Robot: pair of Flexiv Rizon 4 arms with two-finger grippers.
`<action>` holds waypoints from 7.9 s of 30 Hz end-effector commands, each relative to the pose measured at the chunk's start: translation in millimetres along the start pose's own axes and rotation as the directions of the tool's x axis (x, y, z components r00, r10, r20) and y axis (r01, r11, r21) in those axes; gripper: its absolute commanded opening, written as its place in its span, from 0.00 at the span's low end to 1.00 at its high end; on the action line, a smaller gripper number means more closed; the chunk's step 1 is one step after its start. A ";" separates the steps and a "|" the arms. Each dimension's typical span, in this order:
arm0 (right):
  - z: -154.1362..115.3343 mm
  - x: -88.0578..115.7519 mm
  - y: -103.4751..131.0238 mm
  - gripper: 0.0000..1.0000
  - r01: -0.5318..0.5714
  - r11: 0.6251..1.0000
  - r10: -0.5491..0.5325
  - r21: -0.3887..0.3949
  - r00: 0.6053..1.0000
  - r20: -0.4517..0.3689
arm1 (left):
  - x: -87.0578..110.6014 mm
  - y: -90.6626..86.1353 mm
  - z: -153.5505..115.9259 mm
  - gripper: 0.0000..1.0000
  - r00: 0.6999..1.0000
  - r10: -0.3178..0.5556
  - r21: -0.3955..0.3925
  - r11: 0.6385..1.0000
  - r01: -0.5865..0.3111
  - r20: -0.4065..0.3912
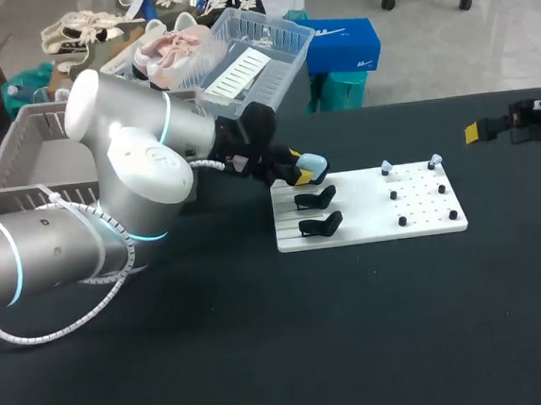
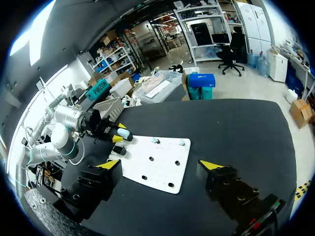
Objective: Pick up each earbud case from the left stands, insert the matching earbuds, close the lid, and place the case in the box.
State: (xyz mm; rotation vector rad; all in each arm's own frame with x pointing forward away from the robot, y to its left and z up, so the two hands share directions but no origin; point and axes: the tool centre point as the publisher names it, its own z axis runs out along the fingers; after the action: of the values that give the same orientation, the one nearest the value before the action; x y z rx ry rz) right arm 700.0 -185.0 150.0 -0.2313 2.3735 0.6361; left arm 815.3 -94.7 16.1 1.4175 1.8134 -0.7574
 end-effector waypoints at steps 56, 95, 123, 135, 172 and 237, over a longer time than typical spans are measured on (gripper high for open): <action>0.0 0.0 0.0 1.00 0.000 1.000 0.000 0.000 1.000 0.000 | -63.8 -39.7 -101.5 0.00 0.945 0.116 0.061 0.988 -0.141 0.306; 0.0 0.0 0.0 1.00 0.000 1.000 0.000 0.000 1.000 0.000 | -70.2 -76.9 -130.5 0.00 0.902 0.176 0.092 0.969 -0.230 0.394; 0.0 0.0 0.0 1.00 0.000 1.000 0.000 0.000 1.000 0.000 | -79.3 -114.7 -91.7 0.00 0.895 0.092 0.230 0.950 -0.210 0.437; 0.0 0.0 0.0 1.00 0.000 1.000 0.000 0.000 1.000 0.000 | -85.1 -116.8 -68.1 0.00 0.888 0.068 0.281 0.935 -0.216 0.456; 0.0 0.0 0.0 1.00 0.000 1.000 0.000 0.000 1.000 0.000 | -89.0 -120.8 -28.8 0.00 0.847 0.080 0.166 0.967 -0.194 0.526; 66.4 28.2 130.2 1.00 0.241 0.970 -0.244 -0.034 0.959 -0.142 | -89.2 -120.4 -28.6 0.00 0.847 0.083 0.165 0.966 -0.197 0.525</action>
State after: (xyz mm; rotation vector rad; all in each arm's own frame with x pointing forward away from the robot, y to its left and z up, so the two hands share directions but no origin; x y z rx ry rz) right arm 669.4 -46.2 140.9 -0.6034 2.4205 0.5864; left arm 706.6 -149.4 109.1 1.3015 1.2286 -1.1557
